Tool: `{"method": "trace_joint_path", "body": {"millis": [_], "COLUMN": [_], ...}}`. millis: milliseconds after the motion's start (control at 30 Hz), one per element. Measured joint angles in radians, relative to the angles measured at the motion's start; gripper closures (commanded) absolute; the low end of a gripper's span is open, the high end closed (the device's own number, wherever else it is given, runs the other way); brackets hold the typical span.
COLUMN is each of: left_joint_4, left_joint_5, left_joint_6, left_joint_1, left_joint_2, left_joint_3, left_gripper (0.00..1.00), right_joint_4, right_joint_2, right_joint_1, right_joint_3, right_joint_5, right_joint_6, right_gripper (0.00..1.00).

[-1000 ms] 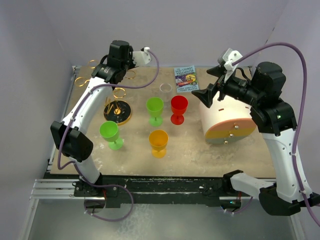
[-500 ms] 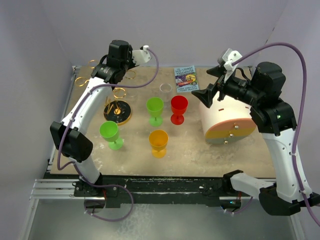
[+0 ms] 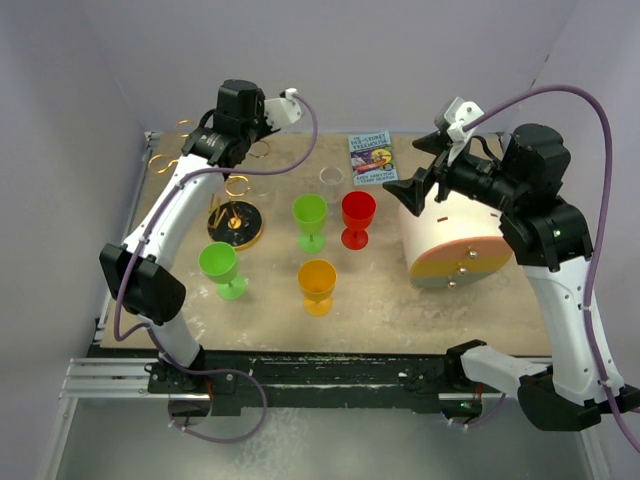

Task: Place the wine glass upside down on the wine glass rack

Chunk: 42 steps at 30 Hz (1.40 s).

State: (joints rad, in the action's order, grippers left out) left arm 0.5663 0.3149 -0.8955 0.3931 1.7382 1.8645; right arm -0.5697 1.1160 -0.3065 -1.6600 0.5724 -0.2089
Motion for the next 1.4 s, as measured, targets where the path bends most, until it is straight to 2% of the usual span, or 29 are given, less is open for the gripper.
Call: {"method": "trace_joint_path", "body": {"millis": [400,767,933,1100,1200,1400], "left_joint_4": [0.026,0.092,0.116,0.127,0.145,0.211], "left_joint_5": [-0.040,-0.148,-0.230,-0.345,-0.414,-0.549], "left_joint_6": [0.067,0.198,0.283,0.359,0.378,0.352], "left_joint_1": [0.000,0.000,0.000,0.000,0.000,-0.003], "left_joint_2": [0.000,-0.043,-0.124,-0.251,-0.337,-0.508], "left_joint_3": [0.019,0.042,0.043,0.028,-0.005,-0.151], "left_gripper": [0.48,0.44,0.39,0.28,0.23,0.18], "right_joint_4": [0.000,0.000,0.000,0.000,0.000,-0.006], "right_joint_2": [0.000,0.001,0.001,0.004,0.010,0.029], "right_joint_1": [0.002,0.006,0.006,0.006,0.007,0.008], "right_joint_3": [0.002,0.016,0.016,0.016,0.016,0.016], "right_joint_5": [0.004,0.006,0.006,0.006,0.004,-0.004], "right_joint_6": [0.000,0.000,-0.002,-0.008,-0.012,-0.039], "right_gripper": [0.00,0.00,0.00,0.00,0.00,0.01]}}
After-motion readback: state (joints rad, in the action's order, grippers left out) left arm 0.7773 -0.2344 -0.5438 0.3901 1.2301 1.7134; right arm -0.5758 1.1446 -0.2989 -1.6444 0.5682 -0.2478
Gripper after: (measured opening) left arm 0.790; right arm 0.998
